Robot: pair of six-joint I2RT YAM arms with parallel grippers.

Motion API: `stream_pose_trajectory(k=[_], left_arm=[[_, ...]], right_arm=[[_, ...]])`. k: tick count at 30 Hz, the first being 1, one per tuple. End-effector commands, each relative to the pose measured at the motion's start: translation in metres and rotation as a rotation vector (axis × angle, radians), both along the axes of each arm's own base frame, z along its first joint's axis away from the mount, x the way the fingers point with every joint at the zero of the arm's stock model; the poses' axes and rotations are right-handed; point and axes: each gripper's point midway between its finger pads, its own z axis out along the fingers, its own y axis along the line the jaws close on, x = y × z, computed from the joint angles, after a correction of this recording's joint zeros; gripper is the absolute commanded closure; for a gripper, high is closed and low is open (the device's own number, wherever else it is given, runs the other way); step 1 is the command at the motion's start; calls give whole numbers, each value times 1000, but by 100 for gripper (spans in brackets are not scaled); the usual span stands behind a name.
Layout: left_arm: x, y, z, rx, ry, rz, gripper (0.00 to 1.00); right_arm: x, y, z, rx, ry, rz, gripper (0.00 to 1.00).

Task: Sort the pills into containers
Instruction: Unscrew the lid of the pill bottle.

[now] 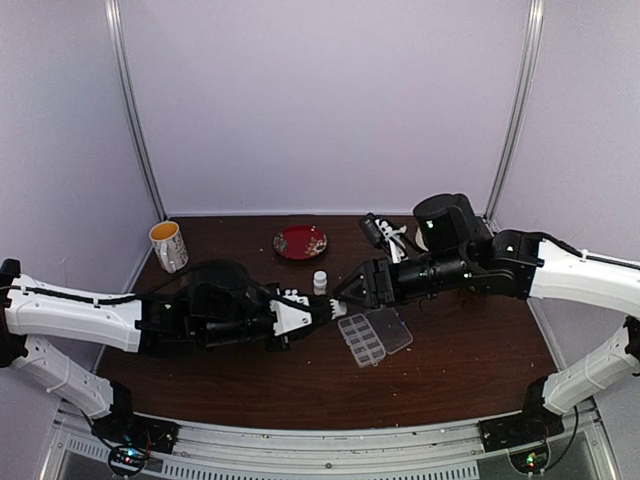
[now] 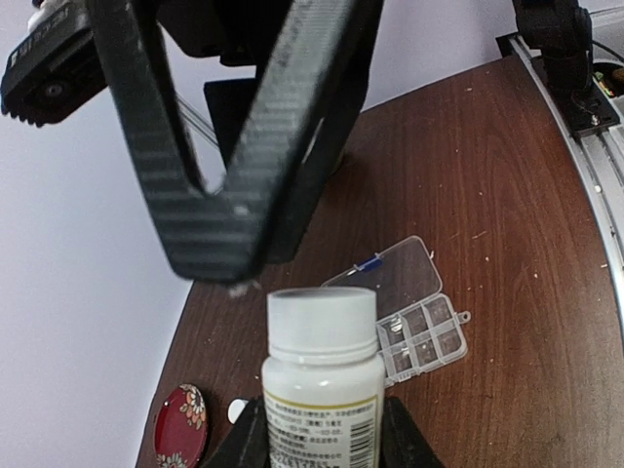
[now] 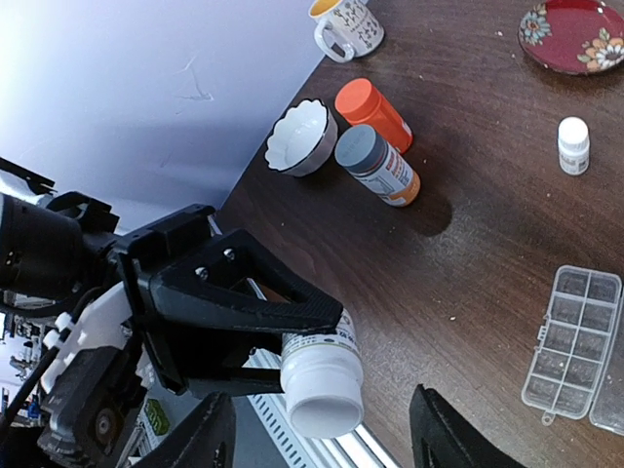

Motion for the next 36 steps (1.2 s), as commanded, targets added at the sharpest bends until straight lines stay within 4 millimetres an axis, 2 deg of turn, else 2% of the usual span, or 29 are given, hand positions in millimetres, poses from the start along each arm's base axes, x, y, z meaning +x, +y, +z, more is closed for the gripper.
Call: stream_pose_trajectory(k=[1, 7, 10, 13, 14, 18, 21, 25, 28, 32, 36], left_arm=[[7, -9, 21, -33, -63, 12, 86], [7, -10, 19, -27, -64, 14, 86], [8, -10, 18, -32, -60, 17, 86], [9, -10, 17, -35, -53, 22, 86], [9, -11, 17, -36, -50, 24, 86], [8, -10, 18, -52, -31, 29, 87], [7, -9, 21, -77, -3, 27, 89], [-8, -10, 26, -136, 106, -78, 91], [-16, -10, 30, -163, 185, -162, 93], [-26, -11, 28, -145, 251, -227, 94], [-32, -11, 28, -150, 292, -254, 94]], right_arm=[[3, 5, -9, -15, 109, -39, 37], [5, 10, -14, -14, 120, -40, 42], [2, 13, -15, 2, 130, -22, 55], [0, 14, -14, 14, 133, -9, 62], [0, 15, -13, 19, 134, -3, 67], [-5, 17, -11, 27, 123, 30, 76], [-12, 19, -4, 38, 70, 88, 76], [-24, 20, 2, 5, -142, 228, 79], [-37, 19, 0, -42, -376, 386, 83], [-44, 16, 3, -72, -717, 575, 90], [-57, 8, -14, -151, -1108, 877, 100]])
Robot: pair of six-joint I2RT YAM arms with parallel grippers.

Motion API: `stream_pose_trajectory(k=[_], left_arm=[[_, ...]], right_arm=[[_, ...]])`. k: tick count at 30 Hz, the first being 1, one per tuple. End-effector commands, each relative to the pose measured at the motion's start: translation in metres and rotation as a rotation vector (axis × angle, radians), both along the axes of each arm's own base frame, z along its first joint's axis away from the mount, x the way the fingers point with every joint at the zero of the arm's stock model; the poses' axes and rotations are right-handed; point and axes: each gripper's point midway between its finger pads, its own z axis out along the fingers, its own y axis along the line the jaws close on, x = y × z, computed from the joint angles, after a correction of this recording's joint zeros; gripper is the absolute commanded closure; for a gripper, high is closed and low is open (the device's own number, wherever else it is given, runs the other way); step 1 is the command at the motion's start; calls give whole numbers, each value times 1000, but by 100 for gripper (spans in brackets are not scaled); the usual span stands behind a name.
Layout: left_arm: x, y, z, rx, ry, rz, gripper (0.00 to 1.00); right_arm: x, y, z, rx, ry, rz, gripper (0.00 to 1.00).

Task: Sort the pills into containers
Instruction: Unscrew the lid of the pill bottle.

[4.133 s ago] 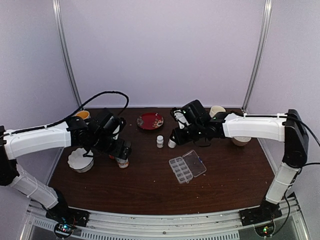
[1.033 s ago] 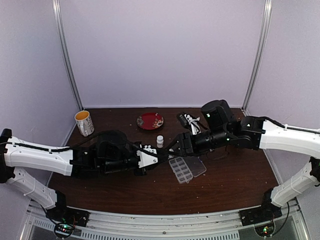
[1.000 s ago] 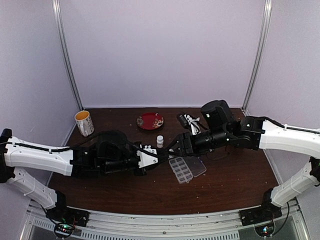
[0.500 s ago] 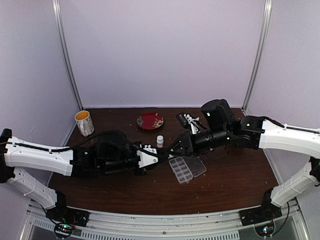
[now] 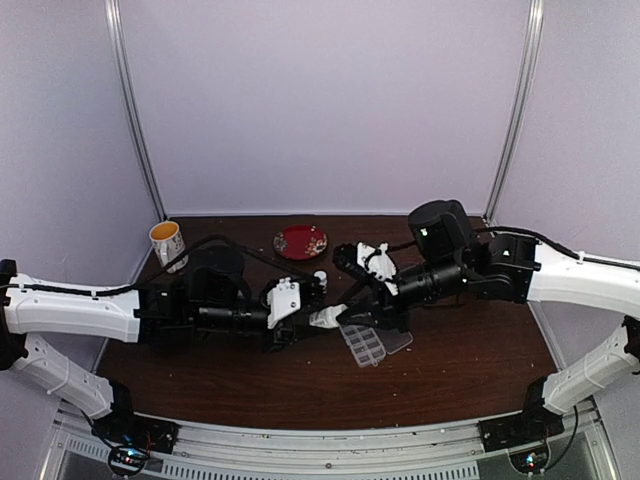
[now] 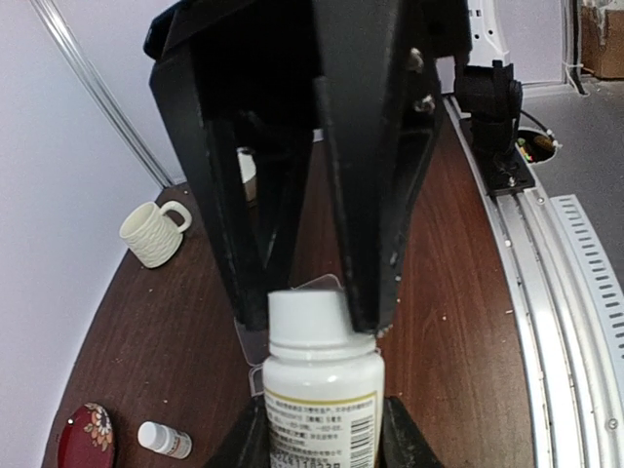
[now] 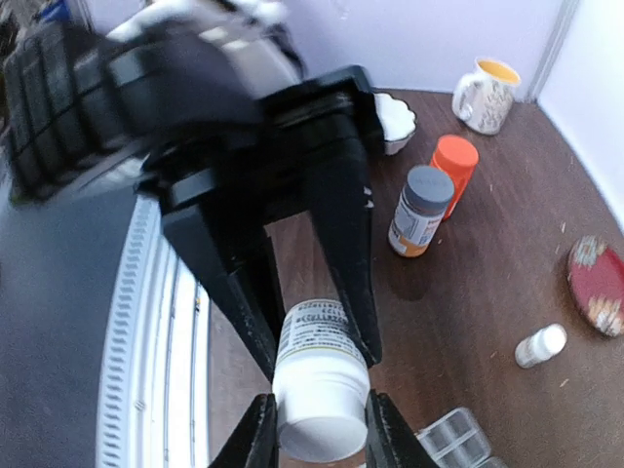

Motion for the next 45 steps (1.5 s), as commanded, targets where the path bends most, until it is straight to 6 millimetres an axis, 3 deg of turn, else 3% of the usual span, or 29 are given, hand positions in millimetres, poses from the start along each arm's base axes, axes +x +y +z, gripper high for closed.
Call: stream_pose_trajectory(k=[1, 4, 9, 13, 17, 18, 19, 20, 22, 23, 27, 29, 31, 33, 37, 40, 43, 45], left_arm=[[-15, -5, 28, -84, 53, -90, 94], [-18, -4, 31, -102, 72, -105, 95], [-22, 2, 38, -147, 104, -135, 95], [-23, 4, 35, -143, 121, -148, 95], [-24, 5, 30, -127, 121, -151, 95], [-24, 5, 28, -123, 118, -152, 95], [-22, 5, 27, -117, 115, -147, 95], [-22, 4, 25, -110, 112, -144, 95], [-20, 4, 23, -94, 102, -138, 95], [-19, 4, 22, -88, 95, -137, 95], [-18, 6, 21, -86, 63, -138, 95], [-17, 7, 23, -93, 47, -129, 94], [-16, 8, 23, -92, 36, -123, 95], [-15, 9, 25, -99, 20, -116, 95], [-9, 12, 26, -106, -8, -83, 95], [-3, 13, 28, -108, -22, -51, 95], [-2, 14, 30, -115, -32, -43, 94], [-1, 15, 32, -118, -39, -33, 95]], right_arm=[[-30, -6, -7, -47, -534, 461, 100], [-31, -16, -25, -125, -815, 666, 100], [-15, -18, -29, -155, -1210, 717, 100], [1, -20, -18, -192, -1485, 652, 100], [-7, -18, -7, -152, -1598, 644, 100], [-9, -17, -3, -123, -1594, 620, 96], [-12, -16, 2, -84, -1584, 599, 80], [-15, -16, 5, -55, -1566, 584, 53], [-24, -18, 16, 37, -1451, 533, 7], [-30, -21, 20, 77, -1386, 525, 1], [-57, -37, 46, 269, -1077, 438, 0], [-61, -46, 59, 370, -893, 321, 0], [-42, -57, 86, 516, -614, 52, 0], [-15, -73, 100, 587, -342, -205, 0], [-22, -78, 98, 459, -124, -221, 0], [-23, -80, 105, 526, 54, -270, 0], [1, -88, 93, 557, 255, -478, 0], [3, -85, 92, 522, 341, -513, 2]])
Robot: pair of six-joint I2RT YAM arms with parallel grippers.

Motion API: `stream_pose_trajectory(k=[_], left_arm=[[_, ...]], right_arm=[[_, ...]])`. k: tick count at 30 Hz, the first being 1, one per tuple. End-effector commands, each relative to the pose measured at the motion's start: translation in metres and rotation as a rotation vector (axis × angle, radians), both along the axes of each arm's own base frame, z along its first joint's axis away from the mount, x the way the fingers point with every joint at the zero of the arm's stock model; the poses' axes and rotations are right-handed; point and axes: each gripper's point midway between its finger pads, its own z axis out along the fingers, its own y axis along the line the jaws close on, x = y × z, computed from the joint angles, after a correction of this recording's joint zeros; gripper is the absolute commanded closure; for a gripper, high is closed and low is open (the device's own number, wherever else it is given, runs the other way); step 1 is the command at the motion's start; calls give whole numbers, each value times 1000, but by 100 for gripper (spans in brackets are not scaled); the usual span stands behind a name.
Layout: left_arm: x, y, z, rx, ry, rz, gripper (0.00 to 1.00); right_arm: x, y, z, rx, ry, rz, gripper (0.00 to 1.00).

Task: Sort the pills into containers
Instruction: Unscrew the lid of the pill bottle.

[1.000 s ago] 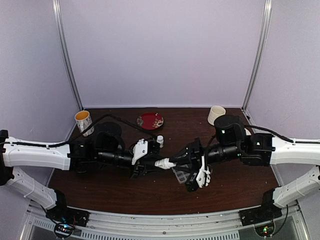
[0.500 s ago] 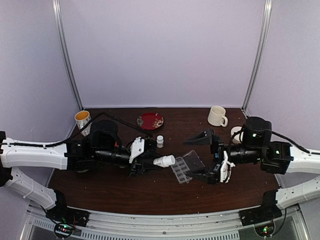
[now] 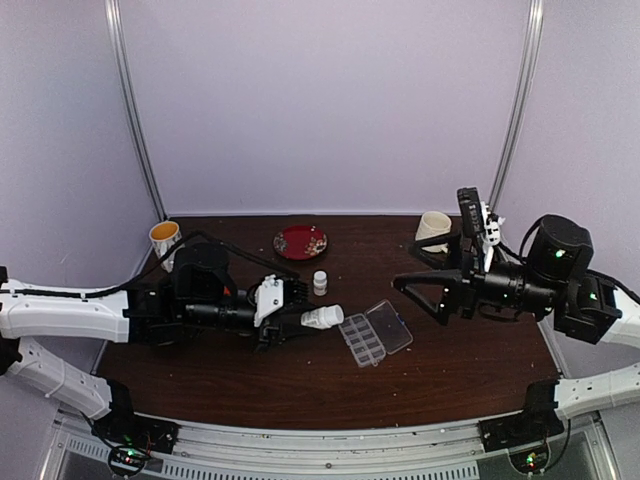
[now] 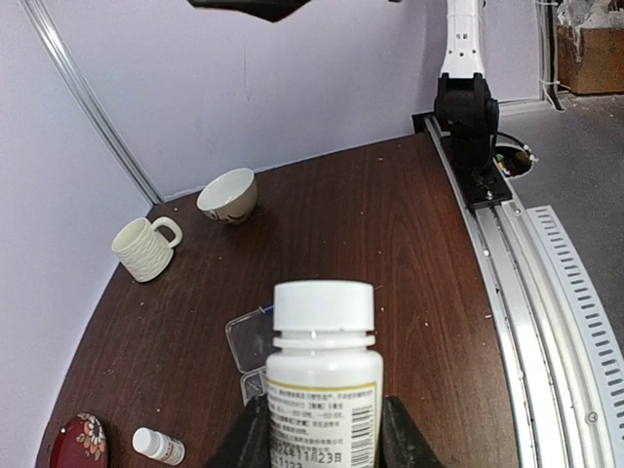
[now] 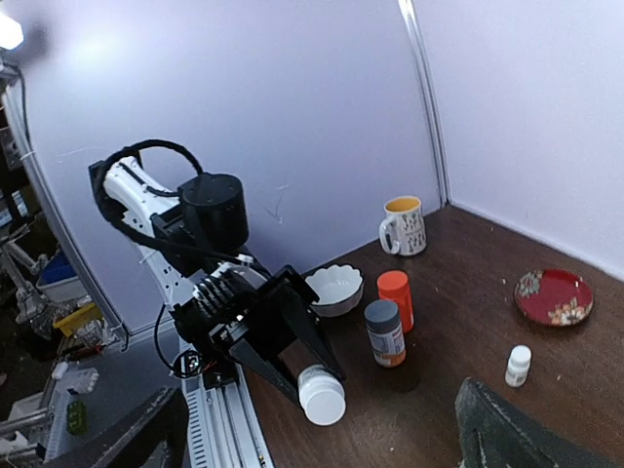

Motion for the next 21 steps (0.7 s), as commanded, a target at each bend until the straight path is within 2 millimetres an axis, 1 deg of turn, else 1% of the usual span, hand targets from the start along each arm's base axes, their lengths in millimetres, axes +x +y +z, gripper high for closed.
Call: stream_pose_trajectory(k=[1, 5, 7, 9, 13, 21], left_arm=[[8, 2, 25, -77, -71, 40, 95], [11, 3, 27, -78, -83, 51, 95], [11, 4, 27, -76, -88, 55, 95], [11, 4, 25, -69, -91, 58, 95], [11, 6, 22, -49, -101, 73, 95], [10, 5, 19, -34, -112, 75, 95]], right_arm=[[22, -1, -21, 12, 419, -135, 5], [18, 24, -49, -99, 628, -98, 13], [14, 39, -60, -146, 713, -61, 19], [13, 49, -69, -188, 771, -51, 27], [15, 64, -67, -167, 821, -28, 28], [15, 82, -79, -174, 882, 9, 29]])
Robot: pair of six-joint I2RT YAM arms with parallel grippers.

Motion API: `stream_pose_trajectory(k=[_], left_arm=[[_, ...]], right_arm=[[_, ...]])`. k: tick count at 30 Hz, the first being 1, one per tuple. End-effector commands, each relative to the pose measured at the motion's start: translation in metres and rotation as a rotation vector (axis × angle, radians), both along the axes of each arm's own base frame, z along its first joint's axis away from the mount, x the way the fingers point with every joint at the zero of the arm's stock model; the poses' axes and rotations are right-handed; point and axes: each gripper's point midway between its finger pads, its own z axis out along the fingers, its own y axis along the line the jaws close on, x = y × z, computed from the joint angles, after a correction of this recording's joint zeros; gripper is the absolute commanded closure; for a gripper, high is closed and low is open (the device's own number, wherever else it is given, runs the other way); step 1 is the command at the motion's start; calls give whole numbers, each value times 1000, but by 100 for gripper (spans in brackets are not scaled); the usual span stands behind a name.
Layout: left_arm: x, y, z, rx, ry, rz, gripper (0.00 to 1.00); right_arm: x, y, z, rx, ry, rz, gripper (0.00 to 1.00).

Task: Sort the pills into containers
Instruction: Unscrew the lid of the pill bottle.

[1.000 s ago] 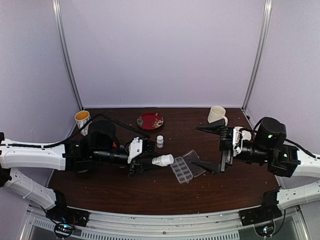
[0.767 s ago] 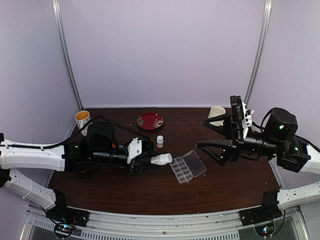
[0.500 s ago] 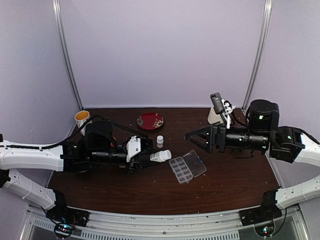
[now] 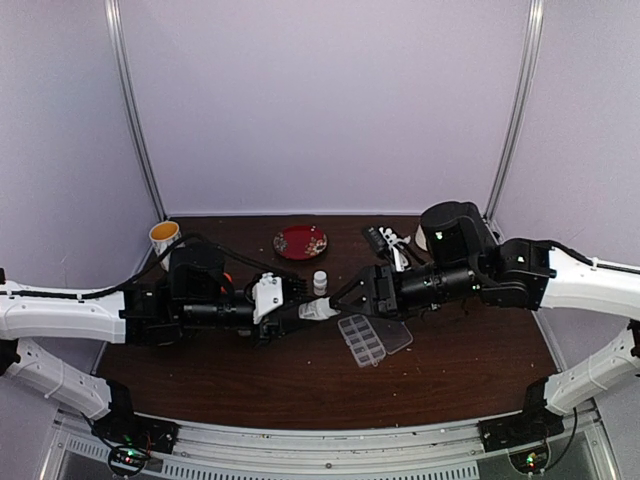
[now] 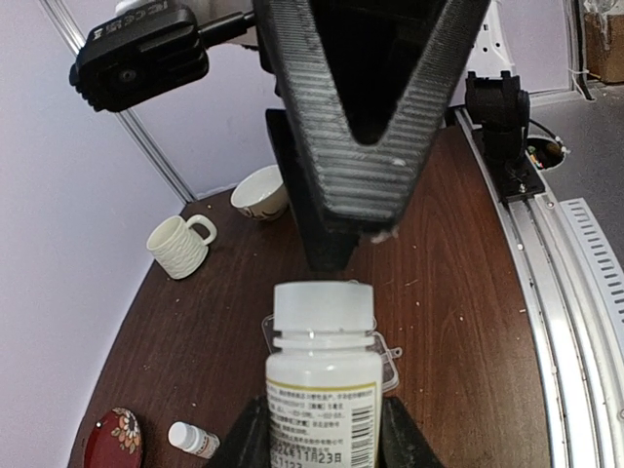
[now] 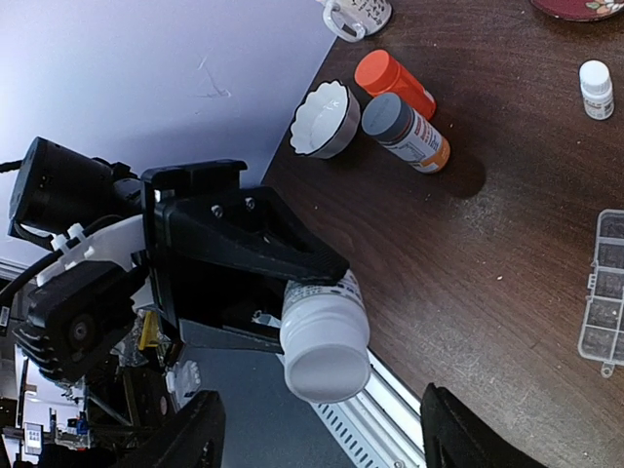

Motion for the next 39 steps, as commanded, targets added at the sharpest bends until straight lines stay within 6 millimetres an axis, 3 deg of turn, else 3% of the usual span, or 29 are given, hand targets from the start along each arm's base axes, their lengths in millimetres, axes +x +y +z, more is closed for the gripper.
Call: stream_pose_trajectory(k=[1, 12, 17, 21, 23, 29, 34, 35, 39], left_arm=[[-1, 0, 12, -31, -36, 0, 95], [-1, -3, 10, -31, -39, -4, 95], [-1, -3, 9, -27, -37, -6, 95], [-3, -3, 9, -30, -35, -15, 95], [-4, -3, 8, -33, -32, -21, 95], [-7, -3, 7, -47, -13, -34, 95], [-9, -2, 10, -60, -6, -39, 95], [-9, -2, 10, -62, -2, -38, 96], [-10, -2, 9, -73, 19, -34, 95]], right_arm=[[-2, 11, 13, 70, 35, 16, 30], [1, 23, 4, 70, 57, 31, 45], [3, 24, 2, 64, 44, 28, 62], [7, 27, 4, 52, -60, 63, 82], [7, 31, 11, 52, -202, 125, 87], [-14, 32, 23, -7, -877, 514, 86], [-45, 18, -3, -28, -1593, 940, 100], [-45, 16, -8, -47, -1759, 997, 100], [-26, 18, -14, -206, -2055, 1067, 100]])
